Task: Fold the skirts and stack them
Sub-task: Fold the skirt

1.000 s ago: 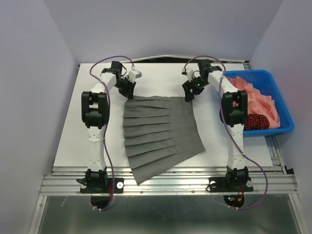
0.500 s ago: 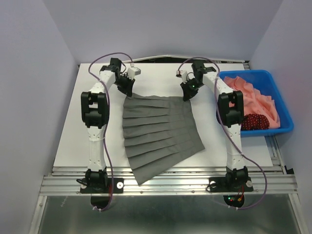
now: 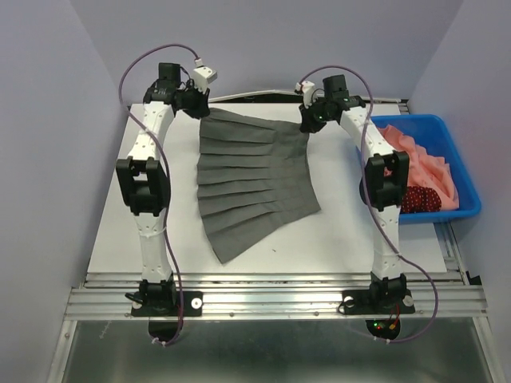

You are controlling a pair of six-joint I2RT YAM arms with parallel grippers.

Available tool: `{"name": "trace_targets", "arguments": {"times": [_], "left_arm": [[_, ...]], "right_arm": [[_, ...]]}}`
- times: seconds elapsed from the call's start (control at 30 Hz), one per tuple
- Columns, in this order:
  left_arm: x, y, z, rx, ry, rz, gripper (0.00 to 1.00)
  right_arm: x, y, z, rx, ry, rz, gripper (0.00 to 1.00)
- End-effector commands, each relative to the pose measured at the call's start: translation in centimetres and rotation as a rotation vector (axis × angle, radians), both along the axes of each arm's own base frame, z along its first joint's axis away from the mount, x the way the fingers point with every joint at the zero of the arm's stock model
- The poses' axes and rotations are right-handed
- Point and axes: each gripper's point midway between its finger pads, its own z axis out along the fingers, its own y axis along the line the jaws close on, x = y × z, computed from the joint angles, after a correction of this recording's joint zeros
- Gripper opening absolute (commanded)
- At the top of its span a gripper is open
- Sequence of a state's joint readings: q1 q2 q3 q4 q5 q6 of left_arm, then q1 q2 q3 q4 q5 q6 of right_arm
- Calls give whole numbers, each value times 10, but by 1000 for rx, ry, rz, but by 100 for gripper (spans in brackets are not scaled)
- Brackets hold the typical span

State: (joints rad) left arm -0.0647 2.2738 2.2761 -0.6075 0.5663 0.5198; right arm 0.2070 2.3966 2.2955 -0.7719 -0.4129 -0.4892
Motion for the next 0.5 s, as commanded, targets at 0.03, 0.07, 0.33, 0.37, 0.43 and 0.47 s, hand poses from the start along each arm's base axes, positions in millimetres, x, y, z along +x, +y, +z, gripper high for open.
{"name": "trace_targets", "arguments": {"times": [0.03, 0.07, 0.33, 0.37, 0.43, 0.47], "left_arm": [[-36, 13, 111, 1, -223, -22, 0], [-55, 13, 120, 4, -231, -31, 0], [-163, 18, 123, 109, -240, -129, 0], [-178, 18, 100, 113, -180, -143, 0], [-198, 16, 84, 148, -162, -190, 0], [-210, 10, 75, 163, -145, -218, 0]], "right_arm": [[-2, -17, 107, 15, -258, 1, 1], [-13, -18, 94, 4, -230, 16, 1], [-92, -20, 106, 1, -222, 166, 1], [-101, -20, 102, 3, -217, 180, 1], [-130, -16, 72, -6, -151, 228, 1], [-144, -16, 76, -18, -174, 251, 1]]}}
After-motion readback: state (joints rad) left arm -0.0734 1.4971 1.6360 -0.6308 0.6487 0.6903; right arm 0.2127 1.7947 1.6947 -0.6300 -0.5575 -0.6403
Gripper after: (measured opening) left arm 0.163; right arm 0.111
